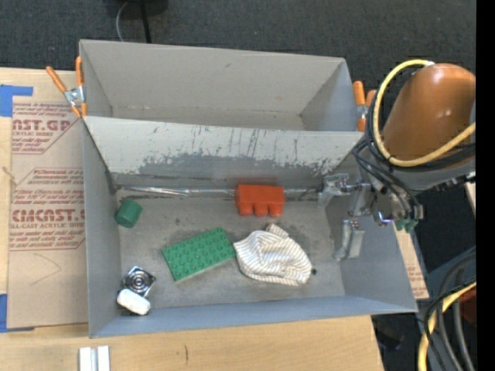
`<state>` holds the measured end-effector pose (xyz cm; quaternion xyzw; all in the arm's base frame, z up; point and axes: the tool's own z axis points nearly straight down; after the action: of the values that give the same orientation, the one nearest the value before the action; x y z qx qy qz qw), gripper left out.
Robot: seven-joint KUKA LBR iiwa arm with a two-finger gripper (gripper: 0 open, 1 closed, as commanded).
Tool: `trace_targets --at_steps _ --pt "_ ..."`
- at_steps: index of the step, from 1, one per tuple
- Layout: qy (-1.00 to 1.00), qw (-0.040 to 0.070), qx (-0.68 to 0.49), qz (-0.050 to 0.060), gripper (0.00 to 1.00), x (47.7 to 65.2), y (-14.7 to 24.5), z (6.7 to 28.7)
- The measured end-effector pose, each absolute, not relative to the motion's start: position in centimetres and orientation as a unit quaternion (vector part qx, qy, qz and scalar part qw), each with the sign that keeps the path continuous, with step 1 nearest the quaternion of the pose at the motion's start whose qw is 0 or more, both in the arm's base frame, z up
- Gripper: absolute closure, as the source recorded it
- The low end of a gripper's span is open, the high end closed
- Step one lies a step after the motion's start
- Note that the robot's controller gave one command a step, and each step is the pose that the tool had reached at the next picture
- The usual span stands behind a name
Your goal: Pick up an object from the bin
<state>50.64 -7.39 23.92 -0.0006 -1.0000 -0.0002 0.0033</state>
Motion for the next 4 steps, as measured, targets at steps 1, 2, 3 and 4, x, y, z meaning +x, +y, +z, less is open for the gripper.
trace_targets --at_steps 1,2,3,4 --pt "-1.0 -0.001 0.0 0.0 0.0 50.8 -7.4 24.4" --pt "-1.0 -0.003 0.004 0.001 0.0 51.3 -3.4 20.1" --pt "-0.997 -0.001 0.073 -0.001 0.0 49.6 -2.1 15.0" --pt "-0.987 -0.003 -0.163 0.001 1.0 50.3 -0.5 7.9"
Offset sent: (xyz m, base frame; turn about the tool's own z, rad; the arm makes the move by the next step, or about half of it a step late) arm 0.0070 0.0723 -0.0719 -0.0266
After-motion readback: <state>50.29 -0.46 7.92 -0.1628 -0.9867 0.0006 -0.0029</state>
